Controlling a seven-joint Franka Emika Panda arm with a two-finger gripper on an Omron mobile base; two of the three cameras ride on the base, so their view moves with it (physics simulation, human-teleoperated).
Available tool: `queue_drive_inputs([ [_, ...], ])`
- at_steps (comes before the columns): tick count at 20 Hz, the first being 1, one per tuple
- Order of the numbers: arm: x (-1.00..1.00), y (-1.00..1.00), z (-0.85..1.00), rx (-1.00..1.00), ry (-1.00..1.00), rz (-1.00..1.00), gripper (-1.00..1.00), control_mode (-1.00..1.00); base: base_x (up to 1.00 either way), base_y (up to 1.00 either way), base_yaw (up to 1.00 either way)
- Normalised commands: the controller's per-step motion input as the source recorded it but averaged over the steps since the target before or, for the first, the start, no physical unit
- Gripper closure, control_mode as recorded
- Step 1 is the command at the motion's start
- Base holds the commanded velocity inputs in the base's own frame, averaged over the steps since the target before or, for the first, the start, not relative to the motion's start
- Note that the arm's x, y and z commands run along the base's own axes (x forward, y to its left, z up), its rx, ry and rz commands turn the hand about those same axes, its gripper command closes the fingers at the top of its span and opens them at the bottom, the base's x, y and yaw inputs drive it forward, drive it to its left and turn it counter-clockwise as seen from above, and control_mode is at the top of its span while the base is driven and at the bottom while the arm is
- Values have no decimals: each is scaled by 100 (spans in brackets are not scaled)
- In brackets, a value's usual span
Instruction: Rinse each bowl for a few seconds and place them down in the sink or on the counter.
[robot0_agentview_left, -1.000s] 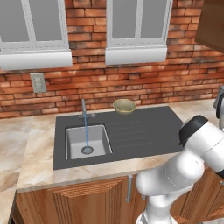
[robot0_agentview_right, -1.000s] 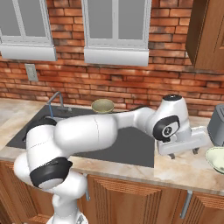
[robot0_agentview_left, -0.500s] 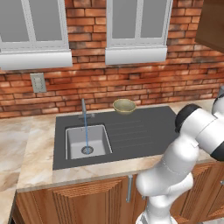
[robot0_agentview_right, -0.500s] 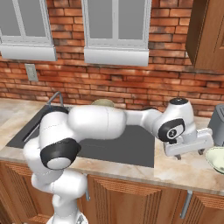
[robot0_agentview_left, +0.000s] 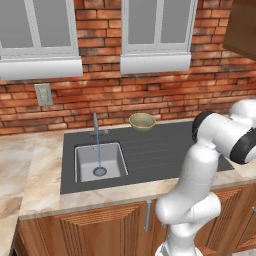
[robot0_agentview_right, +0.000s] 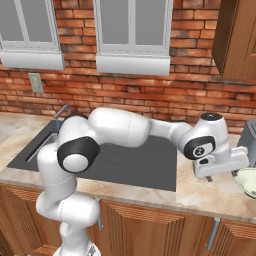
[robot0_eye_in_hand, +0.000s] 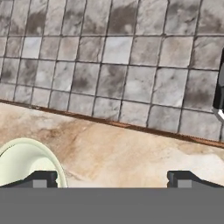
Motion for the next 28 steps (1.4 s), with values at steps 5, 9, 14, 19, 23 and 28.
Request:
queue_drive_inputs([
  [5,22,-23,-14,3,0,0,-100,-100,0,0,0],
  [9,23,-27,-15,2,0,0,-100,-100,0,0,0],
  [14,25,-26,-13,2,0,0,-100,-100,0,0,0],
  [19,23,-18,-19,2,0,0,-100,-100,0,0,0],
  [23,21,-13,-25,2,1,0,-100,-100,0,0,0],
  [28,19,-6,-27,1,2,0,-100,-100,0,0,0],
])
